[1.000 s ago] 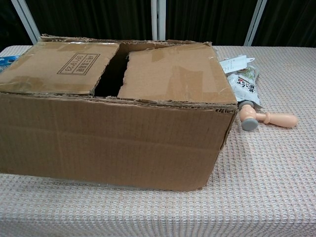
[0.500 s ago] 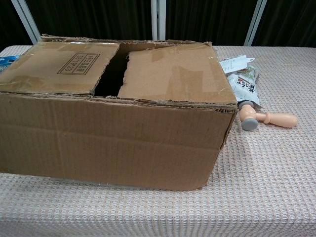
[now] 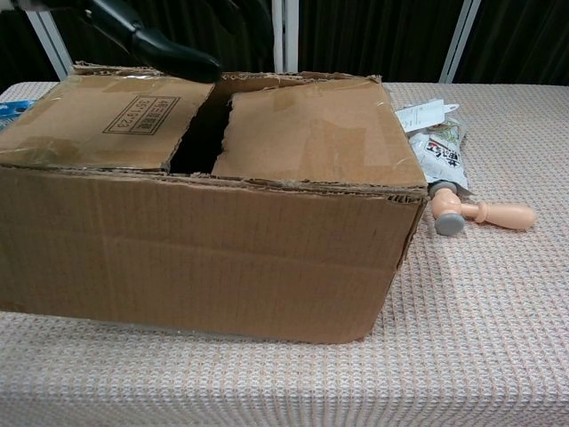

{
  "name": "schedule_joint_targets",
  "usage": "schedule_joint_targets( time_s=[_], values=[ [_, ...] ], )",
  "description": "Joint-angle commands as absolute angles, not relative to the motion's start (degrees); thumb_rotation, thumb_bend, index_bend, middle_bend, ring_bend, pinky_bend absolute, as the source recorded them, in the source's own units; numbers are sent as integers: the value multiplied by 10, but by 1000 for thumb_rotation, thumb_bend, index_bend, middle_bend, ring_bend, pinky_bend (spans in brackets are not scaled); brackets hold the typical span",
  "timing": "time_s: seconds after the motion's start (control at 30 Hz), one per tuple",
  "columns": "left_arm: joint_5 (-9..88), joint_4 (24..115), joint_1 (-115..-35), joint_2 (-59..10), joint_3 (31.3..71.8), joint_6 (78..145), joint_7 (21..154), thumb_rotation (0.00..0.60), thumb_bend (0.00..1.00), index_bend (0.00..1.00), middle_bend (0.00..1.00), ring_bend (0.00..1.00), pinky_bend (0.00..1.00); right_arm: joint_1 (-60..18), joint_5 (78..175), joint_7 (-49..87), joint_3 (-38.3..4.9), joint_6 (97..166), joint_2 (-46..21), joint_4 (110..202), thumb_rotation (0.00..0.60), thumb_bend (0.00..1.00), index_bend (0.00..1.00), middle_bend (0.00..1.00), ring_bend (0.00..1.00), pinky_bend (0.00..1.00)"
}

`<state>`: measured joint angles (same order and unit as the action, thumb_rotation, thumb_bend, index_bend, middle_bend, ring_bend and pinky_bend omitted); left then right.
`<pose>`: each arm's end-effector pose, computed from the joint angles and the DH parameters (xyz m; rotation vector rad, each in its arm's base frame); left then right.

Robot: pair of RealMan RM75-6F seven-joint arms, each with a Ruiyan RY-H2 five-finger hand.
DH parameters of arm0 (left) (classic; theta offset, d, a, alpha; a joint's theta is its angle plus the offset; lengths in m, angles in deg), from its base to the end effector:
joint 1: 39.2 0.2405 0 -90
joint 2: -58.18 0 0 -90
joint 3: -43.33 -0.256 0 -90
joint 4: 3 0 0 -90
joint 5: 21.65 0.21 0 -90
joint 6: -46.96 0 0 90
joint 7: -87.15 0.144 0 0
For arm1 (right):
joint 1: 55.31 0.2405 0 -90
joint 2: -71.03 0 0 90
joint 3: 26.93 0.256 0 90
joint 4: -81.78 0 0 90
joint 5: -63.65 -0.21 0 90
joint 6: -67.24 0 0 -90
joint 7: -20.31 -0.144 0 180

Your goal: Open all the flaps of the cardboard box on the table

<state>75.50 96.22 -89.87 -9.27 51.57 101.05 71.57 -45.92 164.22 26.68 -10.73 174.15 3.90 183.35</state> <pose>-0.0586 0.3174 0.0669 -2.3106 -0.7944 -1.3592 -0.1954 -0.2093 0.2108 1.1411 -0.3712 1.5354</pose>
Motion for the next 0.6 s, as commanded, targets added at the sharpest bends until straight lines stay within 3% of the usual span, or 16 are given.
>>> schedule_joint_targets(
  time_s=[0.03,0.6],
  values=[
    [771,937,-920,-109,509,991,721,243,1,337,320,151,222,-462,1640,261,-108,1744,40,1830,600,471,0,9,0,0],
    [778,905,-935,-84,458,957,763,242,0,423,388,137,212,-466,1638,228,-110,1750,40,1819,600,430,0,9,0,0]
  ],
)
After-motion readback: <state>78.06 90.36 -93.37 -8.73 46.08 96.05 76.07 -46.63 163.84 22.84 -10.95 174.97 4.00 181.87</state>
